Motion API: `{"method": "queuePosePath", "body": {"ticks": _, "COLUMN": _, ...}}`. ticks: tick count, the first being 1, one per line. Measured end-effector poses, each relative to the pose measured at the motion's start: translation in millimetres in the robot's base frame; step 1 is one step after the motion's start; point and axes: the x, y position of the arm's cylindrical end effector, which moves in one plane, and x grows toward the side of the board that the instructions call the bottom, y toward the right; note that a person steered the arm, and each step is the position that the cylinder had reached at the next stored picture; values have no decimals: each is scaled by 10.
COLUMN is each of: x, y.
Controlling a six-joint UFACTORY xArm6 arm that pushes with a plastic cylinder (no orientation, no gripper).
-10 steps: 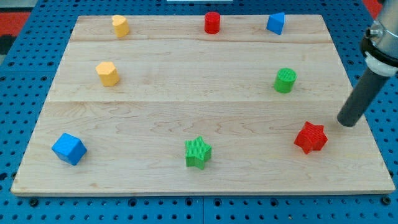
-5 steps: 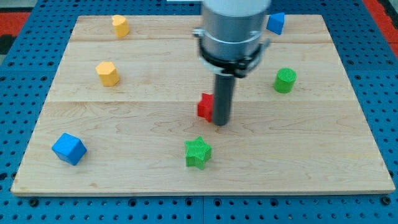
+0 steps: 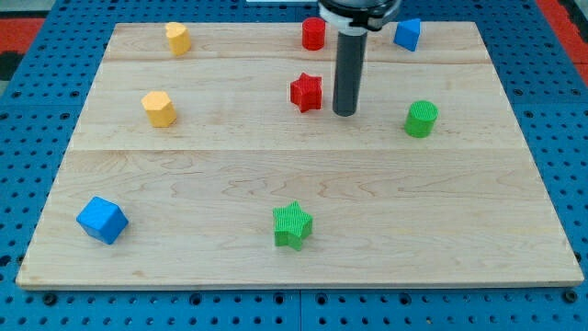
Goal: Move the red star diagonally to the bottom right of the yellow heart
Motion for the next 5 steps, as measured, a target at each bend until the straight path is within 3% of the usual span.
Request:
{"method": "queuePosePath", "body": {"ticks": 1, "x": -135, "y": -351}}
{"method": "queuePosePath", "body": {"ticks": 2, "x": -148, "y": -1177}}
{"method": "queuePosePath", "body": {"ticks": 5, "x": -449, "y": -1203}}
